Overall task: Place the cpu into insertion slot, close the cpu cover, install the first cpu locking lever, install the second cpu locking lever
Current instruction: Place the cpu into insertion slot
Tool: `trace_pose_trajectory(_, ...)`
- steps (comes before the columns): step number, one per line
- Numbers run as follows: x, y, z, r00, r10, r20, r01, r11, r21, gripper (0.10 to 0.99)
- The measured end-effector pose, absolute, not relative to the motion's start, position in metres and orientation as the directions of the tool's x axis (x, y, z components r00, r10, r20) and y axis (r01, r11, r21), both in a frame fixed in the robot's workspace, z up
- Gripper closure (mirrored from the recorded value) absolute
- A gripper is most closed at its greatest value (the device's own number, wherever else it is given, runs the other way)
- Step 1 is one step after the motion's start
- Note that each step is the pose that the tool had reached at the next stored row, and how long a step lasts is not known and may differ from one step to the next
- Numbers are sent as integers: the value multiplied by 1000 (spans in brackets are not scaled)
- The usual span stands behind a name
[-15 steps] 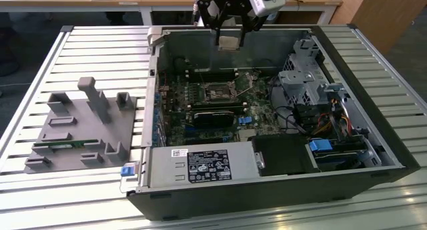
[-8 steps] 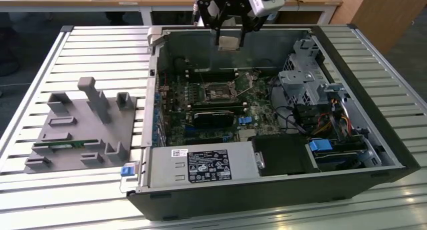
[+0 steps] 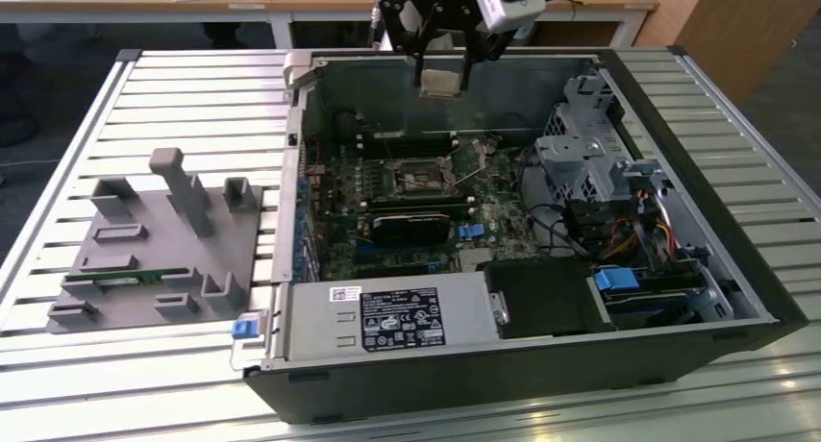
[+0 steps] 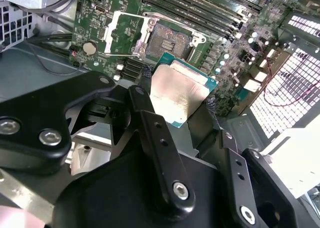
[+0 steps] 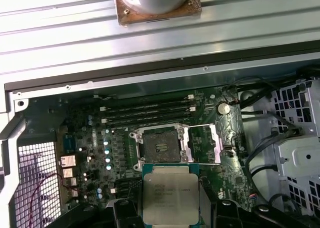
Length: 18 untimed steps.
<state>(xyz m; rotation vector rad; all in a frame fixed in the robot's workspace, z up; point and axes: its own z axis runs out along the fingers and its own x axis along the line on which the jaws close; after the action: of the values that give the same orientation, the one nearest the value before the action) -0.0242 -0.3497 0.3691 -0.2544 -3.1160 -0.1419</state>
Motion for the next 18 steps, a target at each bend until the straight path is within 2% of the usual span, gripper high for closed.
trace_pose_trajectory(18,-24,-350,369,-978,206,19,206,974,89,545)
